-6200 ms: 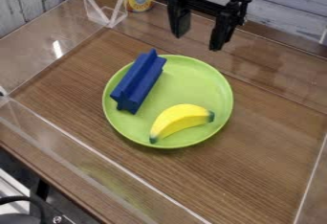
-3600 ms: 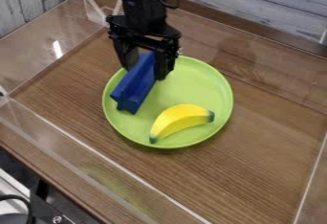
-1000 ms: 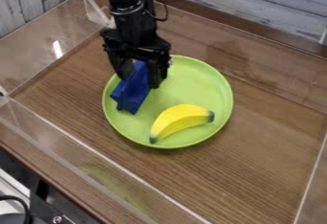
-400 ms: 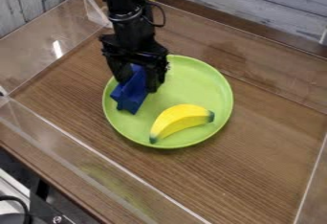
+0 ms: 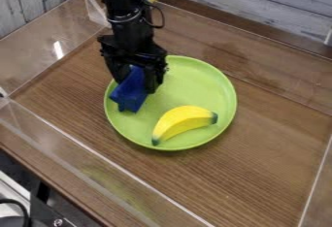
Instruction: Remove the blue object from inside the green plate and put it on the table
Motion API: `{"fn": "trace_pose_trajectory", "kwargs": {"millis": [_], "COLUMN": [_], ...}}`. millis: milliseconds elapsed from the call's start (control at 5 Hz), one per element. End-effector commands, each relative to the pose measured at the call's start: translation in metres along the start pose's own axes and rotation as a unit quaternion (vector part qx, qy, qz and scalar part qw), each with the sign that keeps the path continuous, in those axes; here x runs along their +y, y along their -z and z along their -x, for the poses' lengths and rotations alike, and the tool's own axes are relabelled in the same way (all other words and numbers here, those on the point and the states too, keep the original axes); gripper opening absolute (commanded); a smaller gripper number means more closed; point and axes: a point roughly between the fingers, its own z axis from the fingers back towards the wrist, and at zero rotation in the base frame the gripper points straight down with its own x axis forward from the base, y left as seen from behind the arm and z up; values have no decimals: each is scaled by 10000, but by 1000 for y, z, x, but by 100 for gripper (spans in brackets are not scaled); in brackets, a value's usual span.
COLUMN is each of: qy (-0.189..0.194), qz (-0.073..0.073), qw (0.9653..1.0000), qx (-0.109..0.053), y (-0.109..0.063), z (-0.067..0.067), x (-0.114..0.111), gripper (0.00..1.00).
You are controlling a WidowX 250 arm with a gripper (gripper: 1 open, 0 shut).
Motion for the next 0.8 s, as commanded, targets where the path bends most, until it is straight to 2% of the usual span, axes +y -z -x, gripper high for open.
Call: {"fn": "trace_pose_trajectory", "kwargs": {"millis": [0,200,600], "qy": [-6,-9,11], "qz": [-45,-45,-159], "qw": [9999,10000,9999], "qx": [-93,-76,8], "y": [-2,-1,-18], "z": [-2,-2,1], "x": [3,4,9], "gripper": [100,0,0]}}
